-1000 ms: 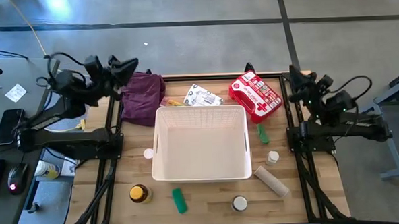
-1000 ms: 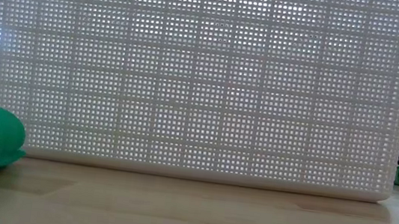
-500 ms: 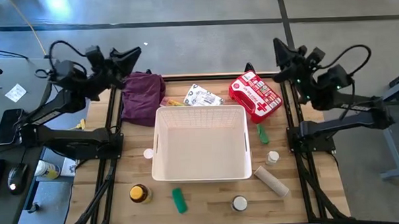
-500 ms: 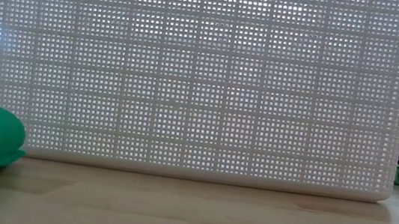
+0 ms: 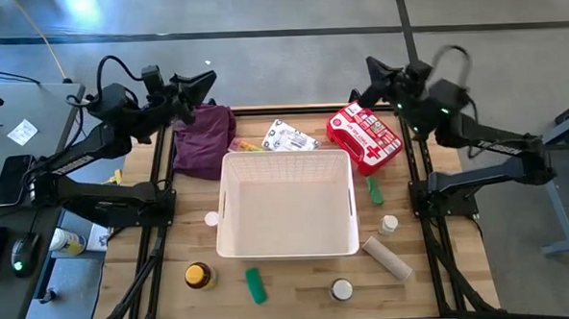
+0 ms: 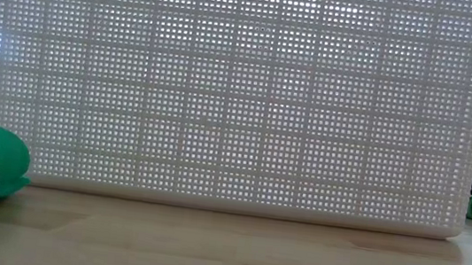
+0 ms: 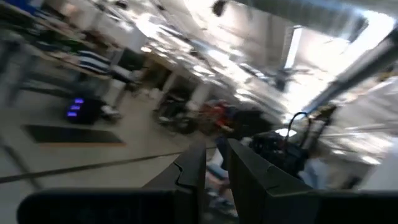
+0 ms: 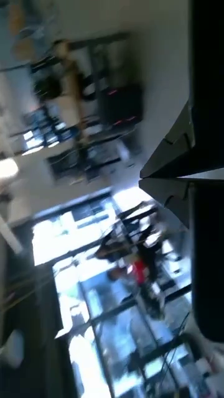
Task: Pick & place medical supplies in basket/bin
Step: Put the red first aid kit into the white bin
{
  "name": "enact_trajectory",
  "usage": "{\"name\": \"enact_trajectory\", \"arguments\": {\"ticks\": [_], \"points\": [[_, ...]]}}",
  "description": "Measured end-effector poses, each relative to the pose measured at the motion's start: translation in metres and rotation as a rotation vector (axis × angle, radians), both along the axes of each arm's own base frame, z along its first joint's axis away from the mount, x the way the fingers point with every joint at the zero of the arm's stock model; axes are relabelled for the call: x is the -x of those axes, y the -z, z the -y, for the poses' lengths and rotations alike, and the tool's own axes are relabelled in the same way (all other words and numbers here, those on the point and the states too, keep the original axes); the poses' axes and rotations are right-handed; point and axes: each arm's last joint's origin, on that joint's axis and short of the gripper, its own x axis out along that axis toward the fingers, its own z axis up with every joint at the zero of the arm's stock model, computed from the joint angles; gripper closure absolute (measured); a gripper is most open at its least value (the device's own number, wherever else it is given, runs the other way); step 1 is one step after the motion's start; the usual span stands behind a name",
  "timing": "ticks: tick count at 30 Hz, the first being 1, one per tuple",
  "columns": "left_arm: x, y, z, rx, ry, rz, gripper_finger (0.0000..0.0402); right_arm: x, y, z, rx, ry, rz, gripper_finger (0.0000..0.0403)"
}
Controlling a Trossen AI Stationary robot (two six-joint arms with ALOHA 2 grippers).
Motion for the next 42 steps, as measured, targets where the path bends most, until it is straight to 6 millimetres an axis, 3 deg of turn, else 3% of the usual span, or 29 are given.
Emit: {"name": "enact_trajectory", "arguments": {"ticks": [7,11,15,27,34,42], "points": [[0.006,-0.016,-0.003,0.111,-0.161,-0.260,0.0300,0.001,0.031,0.052,-0.378,-0.218,-0.215,0.0401],[0.005,-0.029,-0.006,0.175,-0.262,-0.423,0.0300,0.002,0.052,0.075,-0.573,-0.212,-0.369,0.0383],[-0.002,-0.034,-0.010,0.257,-0.350,-0.534,0.0300,-0.001,0.084,0.092,-0.772,-0.210,-0.472,0.0344],[-0.021,-0.043,-0.015,0.340,-0.282,-0.584,0.0300,-0.025,0.142,0.124,-1.055,-0.193,-0.536,0.0193],[-0.018,-0.037,-0.013,0.353,-0.288,-0.658,0.0300,-0.047,0.179,0.133,-1.212,-0.278,-0.572,0.0179],[-0.015,-0.031,-0.012,0.371,-0.267,-0.729,0.0300,-0.056,0.200,0.137,-1.280,-0.228,-0.597,0.0179]]}}
